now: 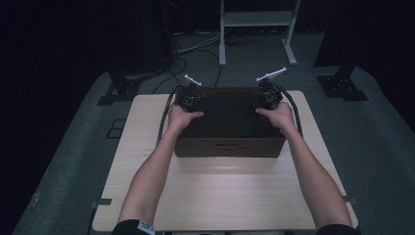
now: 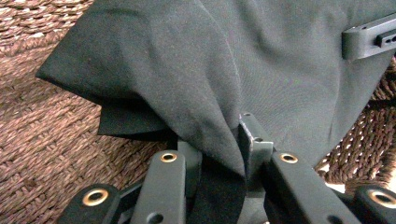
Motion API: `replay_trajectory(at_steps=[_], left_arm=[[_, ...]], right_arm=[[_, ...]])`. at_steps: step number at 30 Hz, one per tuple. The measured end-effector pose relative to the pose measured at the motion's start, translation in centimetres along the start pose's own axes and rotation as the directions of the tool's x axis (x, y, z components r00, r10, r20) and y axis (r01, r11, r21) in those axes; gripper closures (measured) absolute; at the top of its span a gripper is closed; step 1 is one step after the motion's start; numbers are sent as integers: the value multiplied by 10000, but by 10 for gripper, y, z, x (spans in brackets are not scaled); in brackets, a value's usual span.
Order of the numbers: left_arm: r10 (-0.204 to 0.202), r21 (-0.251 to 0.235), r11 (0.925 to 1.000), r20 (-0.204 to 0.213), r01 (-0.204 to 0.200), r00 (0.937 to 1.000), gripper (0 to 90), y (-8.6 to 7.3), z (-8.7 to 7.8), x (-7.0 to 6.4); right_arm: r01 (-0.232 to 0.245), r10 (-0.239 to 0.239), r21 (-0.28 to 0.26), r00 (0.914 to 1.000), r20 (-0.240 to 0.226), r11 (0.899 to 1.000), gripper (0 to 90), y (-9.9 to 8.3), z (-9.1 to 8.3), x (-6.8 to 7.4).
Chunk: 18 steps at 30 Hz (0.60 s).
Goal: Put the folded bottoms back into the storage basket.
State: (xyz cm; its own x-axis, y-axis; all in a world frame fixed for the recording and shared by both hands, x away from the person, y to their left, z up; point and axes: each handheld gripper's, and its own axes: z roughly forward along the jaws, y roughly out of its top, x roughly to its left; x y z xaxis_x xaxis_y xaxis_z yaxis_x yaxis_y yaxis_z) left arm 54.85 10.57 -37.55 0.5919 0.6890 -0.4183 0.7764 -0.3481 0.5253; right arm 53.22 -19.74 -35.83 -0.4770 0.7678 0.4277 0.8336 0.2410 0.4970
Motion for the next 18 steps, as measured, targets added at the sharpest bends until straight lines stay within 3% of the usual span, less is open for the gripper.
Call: replay_trajectory(at_steps=[13, 18], left_arm=[[-33, 229, 9997, -319, 40, 9995, 739, -1, 5, 4], [-186, 118, 9998, -194, 188, 9996, 755, 0, 3, 7]], right_arm=[[-172, 171, 196, 9998, 55, 9997, 759, -1, 8, -7], [-273, 272, 240, 9996, 78, 9993, 759, -1, 10, -10]])
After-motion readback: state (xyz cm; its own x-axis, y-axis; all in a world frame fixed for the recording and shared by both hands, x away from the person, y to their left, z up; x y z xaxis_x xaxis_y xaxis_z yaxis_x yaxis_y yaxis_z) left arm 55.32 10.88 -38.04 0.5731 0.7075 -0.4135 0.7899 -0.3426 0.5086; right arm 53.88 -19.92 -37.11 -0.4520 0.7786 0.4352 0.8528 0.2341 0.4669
